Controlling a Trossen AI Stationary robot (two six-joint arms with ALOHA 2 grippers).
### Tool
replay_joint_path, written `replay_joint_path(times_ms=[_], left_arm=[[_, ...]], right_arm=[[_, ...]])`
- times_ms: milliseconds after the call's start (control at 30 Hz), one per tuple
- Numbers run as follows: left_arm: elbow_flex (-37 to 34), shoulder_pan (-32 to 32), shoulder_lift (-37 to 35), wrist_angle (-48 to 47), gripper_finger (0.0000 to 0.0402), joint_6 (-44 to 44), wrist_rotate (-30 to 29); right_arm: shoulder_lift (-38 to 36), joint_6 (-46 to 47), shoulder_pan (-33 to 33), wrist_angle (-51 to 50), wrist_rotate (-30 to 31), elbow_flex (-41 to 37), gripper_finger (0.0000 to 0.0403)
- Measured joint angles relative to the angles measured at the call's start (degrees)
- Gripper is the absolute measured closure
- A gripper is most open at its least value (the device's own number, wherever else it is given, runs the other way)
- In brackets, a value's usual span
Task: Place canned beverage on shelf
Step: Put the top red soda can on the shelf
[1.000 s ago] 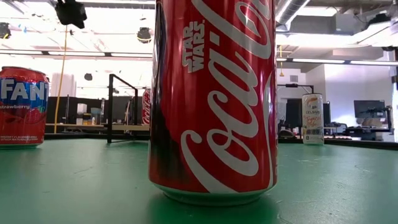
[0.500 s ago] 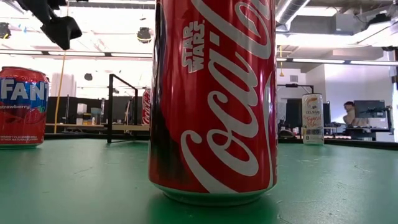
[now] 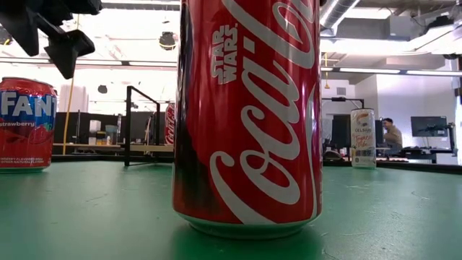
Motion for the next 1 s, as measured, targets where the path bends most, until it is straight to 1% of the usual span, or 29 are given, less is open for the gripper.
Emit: replay_joint_path(times_ms=[167,267,400,533,633,800,900,1000], left_arm=[[-0.3,0.0,1.5,-1.2,0.0051,0.3,0.0],[-2.0,-0.2,1.7,-1.2,0.0042,-0.1,0.7],[-5.2,-1.0,2.0,-1.0,0.0040,-0.9,1.0],[-7.9,-1.1,1.9,0.7,0.0040,-2.0,-0.3],[-8.8,-1.1,2.2,0.8,0.0040,-2.0,-0.3],[-10.1,-1.1,2.6,1.2,0.0040,-4.9,-0.3],[-10.2,-1.1,2.6,1.6,0.0056,-5.3,-0.2],[-10.2,-1.1,2.6,2.0,0.0097,-5.6,0.8]], right_arm=[[0.7,0.4,0.3,0.6,-1.1,0.0,0.0382],[1.0,0.6,0.4,1.6,-1.5,0.0,0.0382],[0.9,0.6,0.8,2.3,-1.6,0.0,0.0382],[0.9,0.6,0.8,2.9,-1.6,0.0,0.0382],[0.9,0.6,0.7,3.3,-1.6,0.0,0.0382],[0.9,0.6,0.8,4.4,-1.6,0.0,0.0382],[0.9,0.6,0.8,4.5,-1.6,0.0,0.0382],[0.9,0.6,0.8,4.5,-1.6,0.0,0.0382]])
